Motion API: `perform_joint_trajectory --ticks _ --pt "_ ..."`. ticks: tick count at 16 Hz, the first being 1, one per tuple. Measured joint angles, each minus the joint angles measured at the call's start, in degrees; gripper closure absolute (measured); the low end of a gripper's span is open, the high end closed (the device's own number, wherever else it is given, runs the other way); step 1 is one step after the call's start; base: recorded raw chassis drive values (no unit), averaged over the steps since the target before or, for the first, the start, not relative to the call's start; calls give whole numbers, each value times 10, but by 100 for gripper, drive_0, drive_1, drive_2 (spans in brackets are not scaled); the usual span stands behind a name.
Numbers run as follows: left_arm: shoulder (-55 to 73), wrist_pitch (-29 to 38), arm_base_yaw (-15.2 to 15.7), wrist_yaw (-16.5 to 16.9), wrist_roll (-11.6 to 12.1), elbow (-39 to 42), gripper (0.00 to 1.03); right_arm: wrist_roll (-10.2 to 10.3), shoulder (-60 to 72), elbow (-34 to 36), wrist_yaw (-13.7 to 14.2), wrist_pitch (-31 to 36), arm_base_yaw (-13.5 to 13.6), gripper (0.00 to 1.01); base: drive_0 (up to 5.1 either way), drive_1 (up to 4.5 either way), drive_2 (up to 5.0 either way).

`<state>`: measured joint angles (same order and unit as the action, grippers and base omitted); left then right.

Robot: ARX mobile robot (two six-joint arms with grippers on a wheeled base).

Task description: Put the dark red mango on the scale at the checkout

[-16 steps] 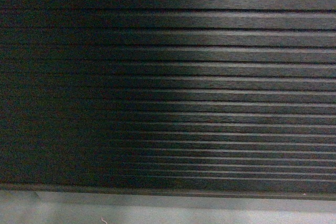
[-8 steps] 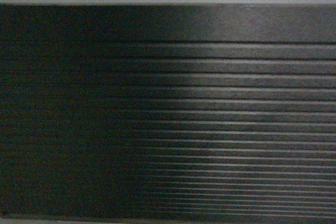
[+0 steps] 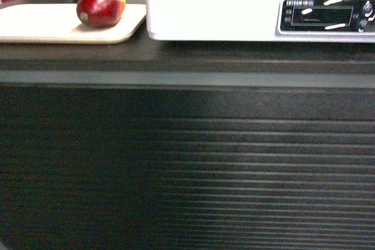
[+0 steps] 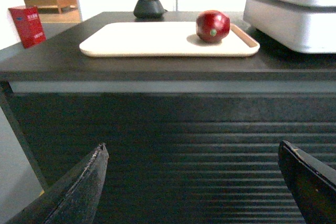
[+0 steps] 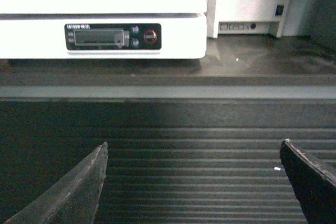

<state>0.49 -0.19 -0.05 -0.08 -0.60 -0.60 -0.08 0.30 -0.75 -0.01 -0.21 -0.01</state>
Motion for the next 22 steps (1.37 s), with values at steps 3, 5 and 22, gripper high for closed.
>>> perform_joint_trajectory --ticks 3,5,22 --pt "0 0 0 0 0 0 5 0 0 0 0 1 0 3 0 0 0" --pt "0 0 0 0 0 0 5 0 0 0 0 0 0 3 0 0 0" --pt "0 0 0 1 0 0 5 0 0 0 0 0 0 3 0 0 0"
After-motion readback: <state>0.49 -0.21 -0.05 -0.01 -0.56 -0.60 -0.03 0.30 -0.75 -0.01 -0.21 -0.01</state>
